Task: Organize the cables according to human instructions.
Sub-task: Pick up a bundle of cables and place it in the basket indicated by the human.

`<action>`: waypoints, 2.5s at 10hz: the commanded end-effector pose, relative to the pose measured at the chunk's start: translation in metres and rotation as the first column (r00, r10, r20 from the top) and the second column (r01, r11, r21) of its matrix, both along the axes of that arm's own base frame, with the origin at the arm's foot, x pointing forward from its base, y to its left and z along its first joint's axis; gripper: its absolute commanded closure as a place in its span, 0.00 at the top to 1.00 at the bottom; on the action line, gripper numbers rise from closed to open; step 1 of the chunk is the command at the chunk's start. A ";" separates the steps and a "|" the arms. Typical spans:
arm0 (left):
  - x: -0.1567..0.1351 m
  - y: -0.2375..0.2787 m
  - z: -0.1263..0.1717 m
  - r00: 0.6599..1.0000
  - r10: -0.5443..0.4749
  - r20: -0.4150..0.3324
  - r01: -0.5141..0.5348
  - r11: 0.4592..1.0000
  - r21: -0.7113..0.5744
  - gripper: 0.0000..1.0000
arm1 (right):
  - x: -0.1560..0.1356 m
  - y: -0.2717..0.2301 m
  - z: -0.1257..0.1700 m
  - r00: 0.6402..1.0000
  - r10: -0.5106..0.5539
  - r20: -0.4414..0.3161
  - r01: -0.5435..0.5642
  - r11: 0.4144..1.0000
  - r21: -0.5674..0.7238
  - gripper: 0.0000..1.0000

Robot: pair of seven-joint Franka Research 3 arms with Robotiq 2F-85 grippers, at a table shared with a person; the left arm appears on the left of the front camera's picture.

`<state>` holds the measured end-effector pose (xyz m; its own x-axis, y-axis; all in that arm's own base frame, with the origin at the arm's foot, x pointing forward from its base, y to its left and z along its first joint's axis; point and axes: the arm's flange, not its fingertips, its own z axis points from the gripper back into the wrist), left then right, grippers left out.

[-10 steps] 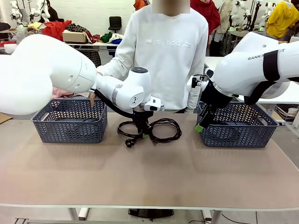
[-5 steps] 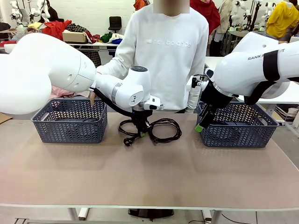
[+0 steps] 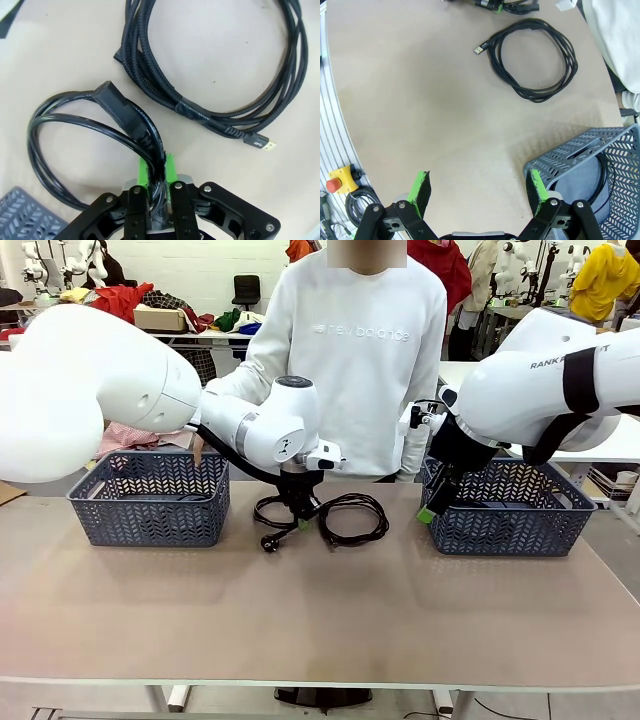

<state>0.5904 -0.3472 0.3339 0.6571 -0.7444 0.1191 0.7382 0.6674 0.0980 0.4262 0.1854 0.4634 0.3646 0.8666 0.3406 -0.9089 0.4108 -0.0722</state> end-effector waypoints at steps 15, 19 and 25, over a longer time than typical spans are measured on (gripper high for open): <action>-0.072 0.104 0.212 0.854 -0.519 0.046 0.510 0.850 0.130 0.00 | 0.000 0.001 0.001 1.000 -0.001 0.003 0.001 1.000 0.001 1.00; -0.079 0.139 0.212 0.865 -0.492 0.096 0.488 0.871 0.063 0.00 | 0.000 0.001 0.001 1.000 -0.001 0.003 0.001 1.000 0.001 1.00; -0.069 0.125 0.220 0.866 -0.498 0.054 0.490 0.864 0.112 0.00 | 0.000 0.001 0.001 1.000 -0.001 0.003 0.001 1.000 0.001 1.00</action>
